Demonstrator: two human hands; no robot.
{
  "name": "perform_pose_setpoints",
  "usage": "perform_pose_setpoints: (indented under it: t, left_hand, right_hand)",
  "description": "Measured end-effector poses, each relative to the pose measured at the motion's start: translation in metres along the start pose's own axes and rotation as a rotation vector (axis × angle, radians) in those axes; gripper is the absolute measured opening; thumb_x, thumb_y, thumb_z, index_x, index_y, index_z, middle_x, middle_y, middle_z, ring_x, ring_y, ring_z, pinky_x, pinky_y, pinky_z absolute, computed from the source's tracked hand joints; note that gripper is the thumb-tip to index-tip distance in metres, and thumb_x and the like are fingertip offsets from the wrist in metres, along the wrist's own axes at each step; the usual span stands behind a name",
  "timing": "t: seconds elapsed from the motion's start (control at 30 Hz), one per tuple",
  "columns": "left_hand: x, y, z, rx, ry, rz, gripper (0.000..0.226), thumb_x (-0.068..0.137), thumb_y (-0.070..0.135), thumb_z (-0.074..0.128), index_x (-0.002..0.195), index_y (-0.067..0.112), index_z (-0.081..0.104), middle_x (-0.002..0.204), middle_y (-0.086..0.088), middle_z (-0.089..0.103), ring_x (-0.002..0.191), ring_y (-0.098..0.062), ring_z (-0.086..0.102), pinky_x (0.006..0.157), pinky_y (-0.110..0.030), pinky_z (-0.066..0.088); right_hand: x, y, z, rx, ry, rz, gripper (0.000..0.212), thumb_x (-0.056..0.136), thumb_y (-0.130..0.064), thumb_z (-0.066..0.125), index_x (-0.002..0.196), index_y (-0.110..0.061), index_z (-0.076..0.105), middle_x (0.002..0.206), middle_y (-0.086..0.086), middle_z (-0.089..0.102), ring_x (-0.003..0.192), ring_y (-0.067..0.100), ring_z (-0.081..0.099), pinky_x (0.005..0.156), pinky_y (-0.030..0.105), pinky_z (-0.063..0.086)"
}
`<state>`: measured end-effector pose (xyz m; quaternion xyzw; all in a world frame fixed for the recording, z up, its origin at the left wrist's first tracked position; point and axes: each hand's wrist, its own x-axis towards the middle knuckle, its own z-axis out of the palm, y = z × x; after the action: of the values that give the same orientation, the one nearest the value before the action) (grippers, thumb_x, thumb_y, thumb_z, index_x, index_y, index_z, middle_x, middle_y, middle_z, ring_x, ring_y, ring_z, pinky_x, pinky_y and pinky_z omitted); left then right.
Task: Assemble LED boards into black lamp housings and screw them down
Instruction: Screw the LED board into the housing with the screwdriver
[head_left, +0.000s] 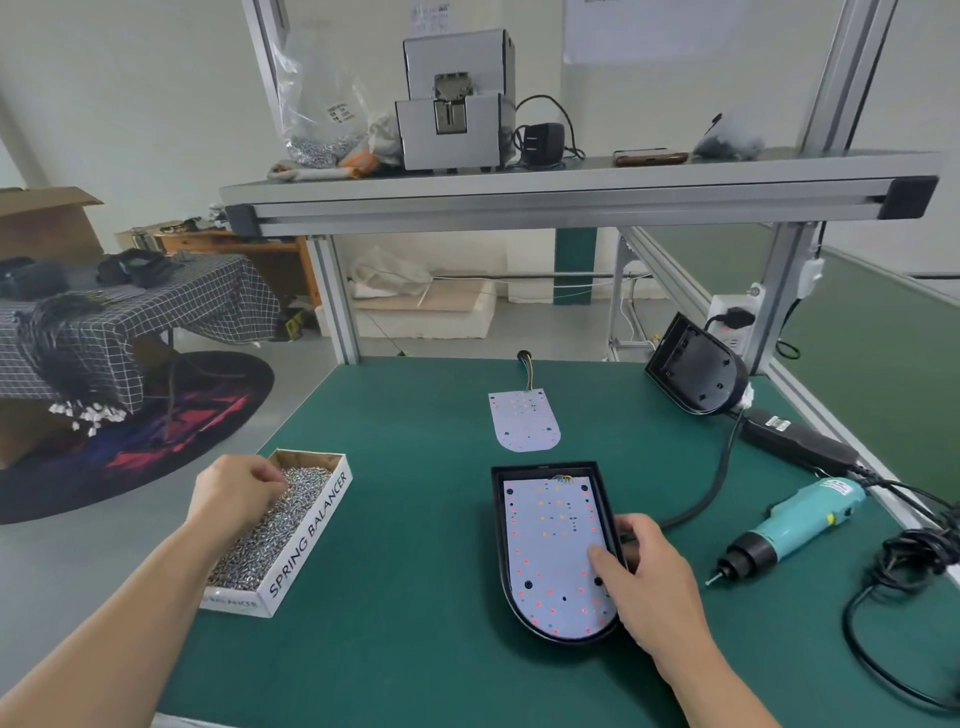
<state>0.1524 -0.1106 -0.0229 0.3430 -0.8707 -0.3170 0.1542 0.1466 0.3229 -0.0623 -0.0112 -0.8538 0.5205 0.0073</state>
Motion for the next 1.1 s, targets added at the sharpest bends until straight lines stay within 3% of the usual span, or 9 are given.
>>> perform_pose_setpoints:
  t: [0.1, 0.23, 0.33, 0.5, 0.6, 0.67, 0.77, 0.83, 1.1]
  left_hand:
    - [-0.002, 0.006, 0.000, 0.018, -0.046, -0.007, 0.019, 0.078, 0.000, 0.081, 0.068, 0.016, 0.077, 0.072, -0.007, 0.074, 0.067, -0.028, 0.068, 0.072, -0.039, 0.060]
    - [-0.003, 0.004, 0.002, -0.012, -0.084, -0.062, 0.011, 0.078, 0.001, 0.080, 0.072, 0.009, 0.075, 0.064, -0.012, 0.072, 0.052, -0.021, 0.057, 0.057, -0.028, 0.050]
    - [-0.002, 0.006, 0.000, -0.186, -0.083, -0.146, 0.007, 0.081, -0.003, 0.077, 0.078, 0.003, 0.074, 0.061, -0.014, 0.069, 0.048, -0.019, 0.053, 0.049, -0.025, 0.044]
    - [-0.004, 0.011, -0.008, -0.555, -0.073, -0.286, 0.010, 0.087, -0.012, 0.066, 0.097, -0.010, 0.068, 0.082, -0.022, 0.068, 0.068, -0.023, 0.060, 0.065, -0.027, 0.059]
    - [-0.025, 0.044, -0.006, -1.059, -0.243, -0.343, 0.008, 0.094, -0.010, 0.057, 0.100, -0.010, 0.061, 0.086, -0.016, 0.061, 0.071, -0.013, 0.059, 0.052, -0.012, 0.054]
    - [-0.055, 0.076, 0.007, -1.318, -0.469, -0.354, 0.008, 0.097, -0.003, 0.053, 0.094, -0.002, 0.060, 0.081, -0.010, 0.059, 0.062, -0.007, 0.059, 0.053, -0.009, 0.052]
    - [-0.114, 0.125, 0.045, -1.525, -0.855, -0.452, 0.004, 0.087, 0.002, 0.058, 0.086, 0.002, 0.062, 0.075, -0.006, 0.058, 0.055, -0.007, 0.057, 0.049, -0.012, 0.050]
    - [-0.150, 0.148, 0.075, -1.607, -1.019, -0.552, 0.004, 0.079, 0.001, 0.061, 0.082, 0.000, 0.064, 0.076, -0.007, 0.058, 0.054, -0.010, 0.056, 0.047, -0.014, 0.050]
    - [-0.189, 0.190, 0.125, -1.677, -1.055, -0.655, 0.000, 0.081, -0.001, 0.061, 0.081, -0.001, 0.061, 0.076, -0.013, 0.059, 0.060, -0.018, 0.059, 0.047, -0.021, 0.052]
  right_hand:
    - [0.000, 0.000, 0.000, 0.004, -0.002, 0.007, 0.018, 0.088, -0.024, 0.070, 0.098, -0.035, 0.060, 0.075, -0.014, 0.072, 0.080, 0.009, 0.067, 0.077, 0.034, 0.053]
    - [0.000, 0.000, 0.000, 0.011, -0.004, 0.011, 0.018, 0.088, -0.022, 0.070, 0.096, -0.034, 0.059, 0.076, -0.012, 0.072, 0.080, 0.011, 0.066, 0.079, 0.037, 0.054]
    - [0.000, 0.000, 0.000, 0.014, -0.004, 0.012, 0.018, 0.088, -0.023, 0.069, 0.095, -0.035, 0.059, 0.076, -0.012, 0.072, 0.079, 0.010, 0.066, 0.078, 0.036, 0.054]
    - [0.001, 0.001, 0.000, 0.005, -0.011, 0.019, 0.017, 0.088, -0.025, 0.068, 0.098, -0.035, 0.058, 0.077, -0.008, 0.072, 0.080, 0.011, 0.066, 0.079, 0.037, 0.055]
    - [0.002, 0.001, 0.001, -0.001, -0.013, 0.011, 0.017, 0.089, -0.026, 0.068, 0.099, -0.035, 0.058, 0.078, -0.004, 0.072, 0.079, 0.013, 0.066, 0.078, 0.038, 0.055]
    - [0.002, 0.001, 0.001, 0.007, -0.012, 0.013, 0.017, 0.088, -0.026, 0.068, 0.099, -0.035, 0.058, 0.077, -0.004, 0.072, 0.077, 0.013, 0.066, 0.077, 0.038, 0.056]
    - [0.001, 0.001, 0.001, 0.020, -0.013, 0.023, 0.017, 0.087, -0.024, 0.067, 0.098, -0.036, 0.058, 0.076, -0.005, 0.071, 0.075, 0.015, 0.066, 0.076, 0.038, 0.056]
    - [0.000, 0.001, 0.001, 0.023, -0.006, 0.024, 0.017, 0.086, -0.024, 0.067, 0.095, -0.036, 0.058, 0.076, -0.004, 0.071, 0.074, 0.015, 0.065, 0.075, 0.038, 0.055]
    - [-0.001, 0.000, 0.000, -0.021, 0.001, 0.013, 0.017, 0.085, -0.025, 0.067, 0.094, -0.036, 0.056, 0.074, -0.006, 0.070, 0.071, 0.009, 0.064, 0.064, 0.029, 0.050]
